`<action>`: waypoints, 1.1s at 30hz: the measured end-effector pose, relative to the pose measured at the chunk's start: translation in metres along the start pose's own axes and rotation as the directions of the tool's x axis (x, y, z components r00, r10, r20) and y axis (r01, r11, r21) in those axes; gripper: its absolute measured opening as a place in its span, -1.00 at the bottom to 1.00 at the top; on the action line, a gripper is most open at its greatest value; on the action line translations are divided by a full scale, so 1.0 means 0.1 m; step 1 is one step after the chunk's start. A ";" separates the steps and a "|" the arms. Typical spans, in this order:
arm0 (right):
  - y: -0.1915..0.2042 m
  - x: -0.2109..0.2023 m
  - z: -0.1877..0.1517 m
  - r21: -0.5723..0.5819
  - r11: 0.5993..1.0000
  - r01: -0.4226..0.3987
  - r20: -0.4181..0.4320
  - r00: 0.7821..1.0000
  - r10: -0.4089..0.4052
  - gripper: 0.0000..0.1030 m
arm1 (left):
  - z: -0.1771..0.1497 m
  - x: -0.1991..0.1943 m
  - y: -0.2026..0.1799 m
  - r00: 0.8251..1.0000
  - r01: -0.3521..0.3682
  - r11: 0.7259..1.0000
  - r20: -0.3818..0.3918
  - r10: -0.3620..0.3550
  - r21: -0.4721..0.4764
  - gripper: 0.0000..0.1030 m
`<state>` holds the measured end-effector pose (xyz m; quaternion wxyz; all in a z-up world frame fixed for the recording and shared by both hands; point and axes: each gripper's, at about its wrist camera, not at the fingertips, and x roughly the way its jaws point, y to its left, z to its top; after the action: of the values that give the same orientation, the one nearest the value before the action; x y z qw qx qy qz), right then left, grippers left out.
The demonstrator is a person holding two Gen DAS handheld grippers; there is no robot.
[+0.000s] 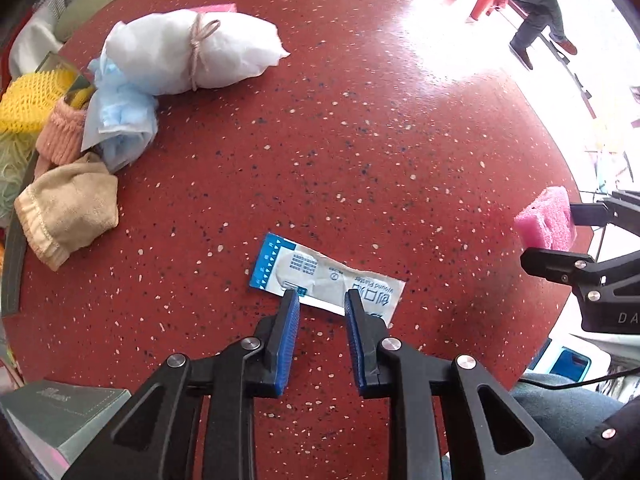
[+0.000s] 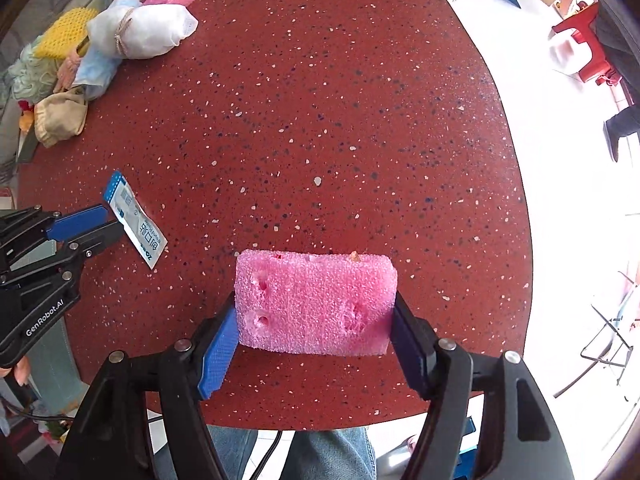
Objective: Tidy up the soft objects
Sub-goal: 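Grasp the plaster packet with the left tool while the right tool holds the pink sponge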
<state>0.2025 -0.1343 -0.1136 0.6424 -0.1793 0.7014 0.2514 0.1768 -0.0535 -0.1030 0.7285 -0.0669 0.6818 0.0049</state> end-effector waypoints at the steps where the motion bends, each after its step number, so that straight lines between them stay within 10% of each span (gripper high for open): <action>1: 0.00 -0.07 -0.02 0.014 1.000 -0.001 -0.012 1.000 0.001 0.42 | -0.04 0.00 -0.07 1.000 -0.023 0.999 0.008 0.023 0.049 -0.18; 3: -0.03 -0.07 -0.07 0.020 1.000 -0.003 -0.015 1.000 0.003 0.42 | -0.02 0.04 -0.22 0.996 -0.090 0.989 0.014 0.088 0.116 0.77; 7: -0.06 -0.14 -0.20 0.027 1.000 0.003 -0.016 1.000 -0.002 0.42 | 0.03 0.12 -0.06 0.999 -0.036 0.989 -0.026 0.033 -0.142 0.77; 17: -0.34 -0.03 -0.37 0.054 0.998 -0.016 -0.013 1.000 0.017 0.42 | -0.01 0.42 0.05 0.989 -0.143 0.771 -0.119 0.088 -0.620 0.81; 19: -0.41 -0.04 -0.41 0.063 0.998 -0.018 -0.013 1.000 0.019 0.42 | -0.10 0.36 0.02 0.992 -0.125 0.767 -0.097 0.082 -0.629 0.60; 22: -0.57 -0.04 -0.43 0.086 0.996 -0.025 -0.017 0.999 0.027 0.42 | -0.06 0.27 -0.28 0.993 -0.117 0.859 -0.072 0.093 -0.498 -0.65; 25: -0.72 -0.04 -0.45 0.117 0.992 -0.036 -0.014 0.999 0.038 0.42 | -0.09 0.29 -0.34 0.997 -0.058 0.874 -0.077 0.024 -0.482 -0.69; 26: -0.76 -0.05 -0.45 0.122 0.992 -0.037 -0.010 0.999 0.038 0.42 | -0.13 0.28 -0.32 0.998 -0.032 0.872 -0.063 0.001 -0.489 -1.00; 33: -0.86 -0.20 -0.43 0.103 0.993 -0.056 0.033 0.998 0.053 0.42 | -0.48 0.11 -0.13 0.997 0.070 0.899 -0.003 -0.079 -0.432 -1.00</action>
<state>0.2190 -0.2304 -0.1027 0.6541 -0.1226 0.7086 0.2347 0.1312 -0.0726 -0.1161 0.6882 -0.2525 0.6681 0.1274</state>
